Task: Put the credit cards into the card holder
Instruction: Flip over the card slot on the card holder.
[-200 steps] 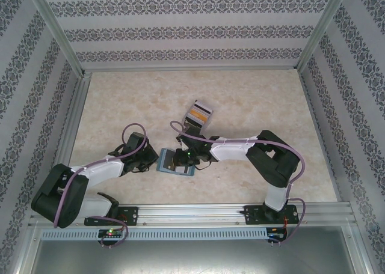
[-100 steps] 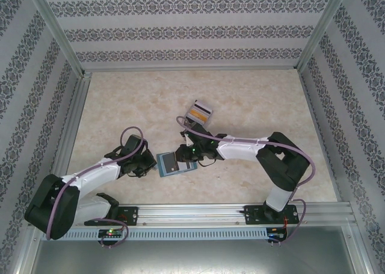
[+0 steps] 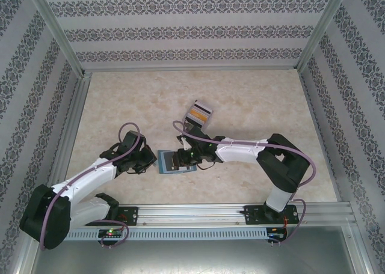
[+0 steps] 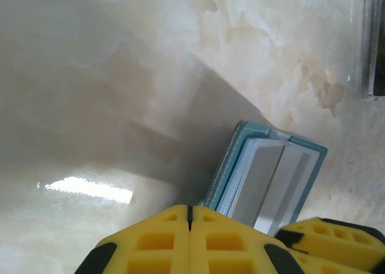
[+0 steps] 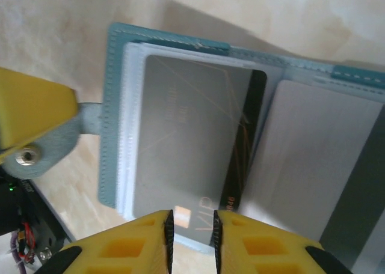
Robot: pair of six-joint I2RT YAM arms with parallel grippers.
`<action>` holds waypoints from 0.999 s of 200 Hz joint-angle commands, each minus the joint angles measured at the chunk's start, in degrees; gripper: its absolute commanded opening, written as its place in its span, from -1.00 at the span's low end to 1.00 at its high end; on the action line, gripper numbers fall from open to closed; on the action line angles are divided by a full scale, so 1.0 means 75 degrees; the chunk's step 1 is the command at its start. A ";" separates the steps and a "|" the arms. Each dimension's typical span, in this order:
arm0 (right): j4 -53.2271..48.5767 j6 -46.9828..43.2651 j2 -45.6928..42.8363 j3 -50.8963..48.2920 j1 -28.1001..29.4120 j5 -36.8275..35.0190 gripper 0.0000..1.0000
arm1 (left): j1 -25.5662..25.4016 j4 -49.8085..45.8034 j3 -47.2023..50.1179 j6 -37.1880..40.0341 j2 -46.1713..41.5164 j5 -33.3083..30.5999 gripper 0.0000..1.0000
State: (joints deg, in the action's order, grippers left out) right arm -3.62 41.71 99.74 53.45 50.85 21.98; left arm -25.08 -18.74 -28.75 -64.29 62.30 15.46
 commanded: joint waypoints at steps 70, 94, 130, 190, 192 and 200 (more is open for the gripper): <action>0.1449 0.0458 0.0816 -0.0050 -0.0005 0.1024 -0.29 | -0.0101 -0.0340 -0.0246 0.0065 -0.0202 0.0040 -1.00; 0.2513 0.0949 0.1019 -0.0409 -0.0151 0.1483 -0.17 | -0.0090 -0.0315 -0.0170 0.0057 -0.0166 0.0001 -1.00; 0.3338 0.1235 0.1310 -0.0577 -0.0234 0.1821 -0.06 | -0.0090 -0.0144 0.0035 0.0012 -0.0030 0.0003 -1.00; 0.3078 0.1035 0.1496 -0.0402 -0.0128 0.1684 0.17 | -0.0094 0.0060 0.0196 -0.0008 0.0165 0.0026 -1.00; 0.2986 0.0997 0.1491 -0.0389 -0.0116 0.1628 0.18 | -0.0091 0.0061 0.0200 -0.0024 0.0171 0.0025 -1.00; 0.2687 0.0878 0.1507 -0.0294 -0.0069 0.1448 0.19 | -0.0096 0.0089 0.0226 -0.0041 0.0180 0.0030 -1.00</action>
State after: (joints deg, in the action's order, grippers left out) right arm 21.12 50.83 108.16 50.19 49.01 36.53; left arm -25.12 -20.12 -28.27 -64.34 63.18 14.70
